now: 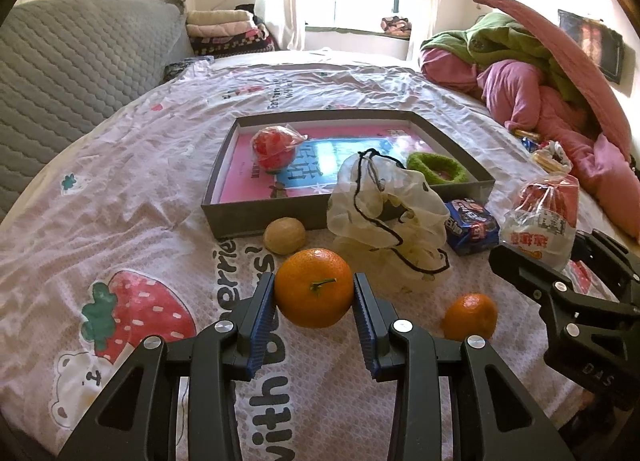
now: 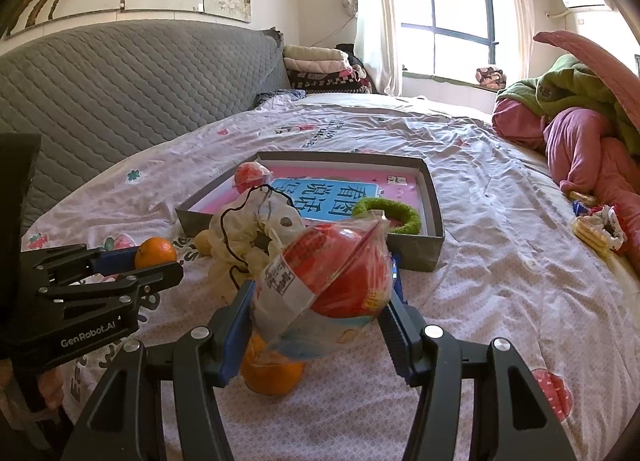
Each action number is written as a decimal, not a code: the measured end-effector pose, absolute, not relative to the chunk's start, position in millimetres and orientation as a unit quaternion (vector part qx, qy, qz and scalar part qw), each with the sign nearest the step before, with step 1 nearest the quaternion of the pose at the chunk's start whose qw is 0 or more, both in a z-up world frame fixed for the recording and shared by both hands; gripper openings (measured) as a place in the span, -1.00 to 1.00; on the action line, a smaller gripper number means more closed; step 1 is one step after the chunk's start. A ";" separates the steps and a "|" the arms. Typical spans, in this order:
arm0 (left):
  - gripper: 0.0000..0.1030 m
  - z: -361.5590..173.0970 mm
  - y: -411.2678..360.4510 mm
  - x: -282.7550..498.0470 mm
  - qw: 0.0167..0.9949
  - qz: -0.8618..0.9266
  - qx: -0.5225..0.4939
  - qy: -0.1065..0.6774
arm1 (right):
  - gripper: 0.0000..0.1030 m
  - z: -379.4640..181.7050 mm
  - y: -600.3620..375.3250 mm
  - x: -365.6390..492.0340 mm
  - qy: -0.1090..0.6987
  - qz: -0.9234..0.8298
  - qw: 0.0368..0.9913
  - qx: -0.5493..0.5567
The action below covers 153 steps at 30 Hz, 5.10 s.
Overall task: Organize objects
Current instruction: 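Lift the orange and red-wrapped bag and carry both toward the tray, then lower the held orange and red bag over the pink book in the tray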
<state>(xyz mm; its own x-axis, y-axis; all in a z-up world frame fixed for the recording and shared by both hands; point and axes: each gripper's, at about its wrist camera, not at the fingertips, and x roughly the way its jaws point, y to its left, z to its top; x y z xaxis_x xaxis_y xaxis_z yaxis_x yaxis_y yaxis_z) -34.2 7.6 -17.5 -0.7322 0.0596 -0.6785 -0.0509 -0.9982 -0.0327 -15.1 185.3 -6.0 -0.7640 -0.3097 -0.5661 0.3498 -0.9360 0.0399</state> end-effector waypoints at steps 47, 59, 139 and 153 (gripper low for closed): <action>-0.25 17.4 -4.2 -74.9 0.030 0.939 -0.340 -0.037 | 0.14 18.0 178.8 -40.3 0.045 -0.949 0.181 0.254; -0.25 27.5 -8.1 -89.1 0.023 0.944 -0.328 -0.039 | 0.14 22.5 180.1 -49.6 0.047 -0.951 0.182 0.246; -0.24 39.4 -44.1 -203.5 0.006 0.939 -0.345 0.002 | 0.14 50.6 190.7 -154.5 0.095 -0.958 0.153 0.221; -0.24 0.7 -37.9 -201.3 0.015 0.920 -0.392 -0.002 | 0.14 33.6 185.6 -156.3 0.107 -0.952 0.156 0.242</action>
